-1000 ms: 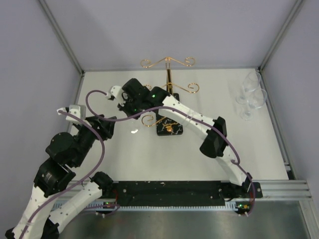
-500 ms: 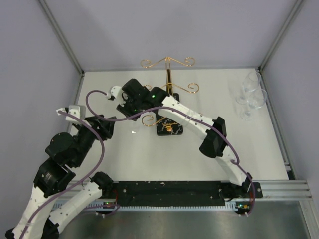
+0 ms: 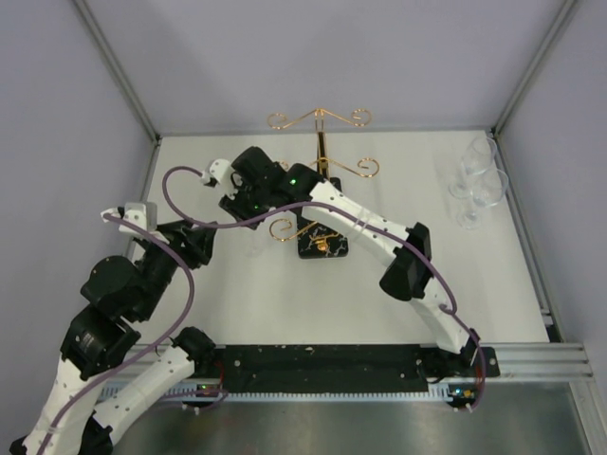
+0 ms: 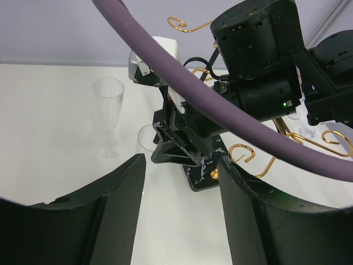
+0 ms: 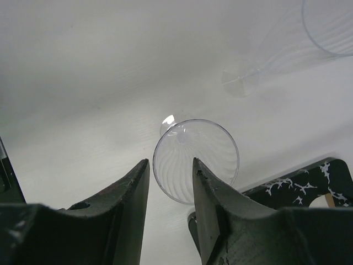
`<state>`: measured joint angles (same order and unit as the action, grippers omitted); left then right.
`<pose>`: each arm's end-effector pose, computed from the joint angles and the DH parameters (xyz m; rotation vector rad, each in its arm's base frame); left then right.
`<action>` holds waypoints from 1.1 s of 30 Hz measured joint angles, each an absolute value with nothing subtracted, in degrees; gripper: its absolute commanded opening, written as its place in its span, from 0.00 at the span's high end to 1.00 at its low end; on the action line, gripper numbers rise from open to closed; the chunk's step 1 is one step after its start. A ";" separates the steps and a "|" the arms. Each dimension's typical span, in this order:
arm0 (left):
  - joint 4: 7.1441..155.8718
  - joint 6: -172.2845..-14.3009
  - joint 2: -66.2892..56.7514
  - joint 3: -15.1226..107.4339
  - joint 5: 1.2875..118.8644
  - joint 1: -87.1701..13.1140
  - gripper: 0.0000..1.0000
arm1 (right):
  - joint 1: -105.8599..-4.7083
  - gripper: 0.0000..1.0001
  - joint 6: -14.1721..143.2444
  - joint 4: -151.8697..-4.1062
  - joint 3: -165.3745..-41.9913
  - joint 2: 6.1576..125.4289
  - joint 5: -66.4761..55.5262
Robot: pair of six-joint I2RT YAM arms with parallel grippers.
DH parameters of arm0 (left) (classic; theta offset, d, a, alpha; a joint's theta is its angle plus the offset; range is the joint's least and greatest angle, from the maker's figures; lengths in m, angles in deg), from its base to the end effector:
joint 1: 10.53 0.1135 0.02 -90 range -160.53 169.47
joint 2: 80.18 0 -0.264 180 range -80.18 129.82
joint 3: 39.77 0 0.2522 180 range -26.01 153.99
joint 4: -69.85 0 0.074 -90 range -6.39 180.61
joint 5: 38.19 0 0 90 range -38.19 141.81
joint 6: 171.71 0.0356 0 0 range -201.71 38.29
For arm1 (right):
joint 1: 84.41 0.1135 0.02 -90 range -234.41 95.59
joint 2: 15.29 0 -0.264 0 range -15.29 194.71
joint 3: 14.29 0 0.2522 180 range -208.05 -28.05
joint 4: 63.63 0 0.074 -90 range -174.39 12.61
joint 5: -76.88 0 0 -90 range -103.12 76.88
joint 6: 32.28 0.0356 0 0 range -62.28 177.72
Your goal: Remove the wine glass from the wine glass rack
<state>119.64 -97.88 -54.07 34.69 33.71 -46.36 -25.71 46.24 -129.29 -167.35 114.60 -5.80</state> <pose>0.0538 -0.0252 0.4154 0.0282 1.6130 -0.4533 0.2568 0.4311 0.3415 -1.4181 1.9023 0.5571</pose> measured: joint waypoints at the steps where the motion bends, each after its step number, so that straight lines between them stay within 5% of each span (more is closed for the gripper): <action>1: 119.66 -97.90 -54.20 34.85 33.66 -46.36 0.39 | -25.71 0.62 46.37 -129.25 -167.35 114.55 -5.74; 6: 119.66 -97.90 -54.68 35.37 32.85 -46.36 0.39 | -25.71 0.61 47.37 -129.16 -167.35 113.55 -5.56; 15: 119.84 -97.88 -55.18 36.90 32.13 -46.36 0.39 | -25.71 0.45 50.13 -125.40 -166.98 106.03 -4.25; 21: 119.86 -97.85 -55.16 37.21 31.74 -46.36 0.38 | -25.71 0.14 51.35 -121.14 -161.45 95.04 -2.72; 23: 119.82 -97.81 -55.09 37.54 31.74 -46.36 0.32 | -25.71 0.01 51.70 -119.37 -158.02 90.49 -2.85; 25: 119.69 -97.66 -54.85 37.89 31.76 -46.36 0.03 | -25.71 0.01 51.96 -117.55 -153.82 85.75 -3.33; 33: 119.10 -96.63 -50.68 39.92 32.31 -46.36 0.02 | -25.71 0.01 53.73 -112.48 -135.42 68.46 -14.02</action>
<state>119.10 -96.63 -50.68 39.92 32.31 -46.36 -25.71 53.73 -112.48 -135.42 68.46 -14.02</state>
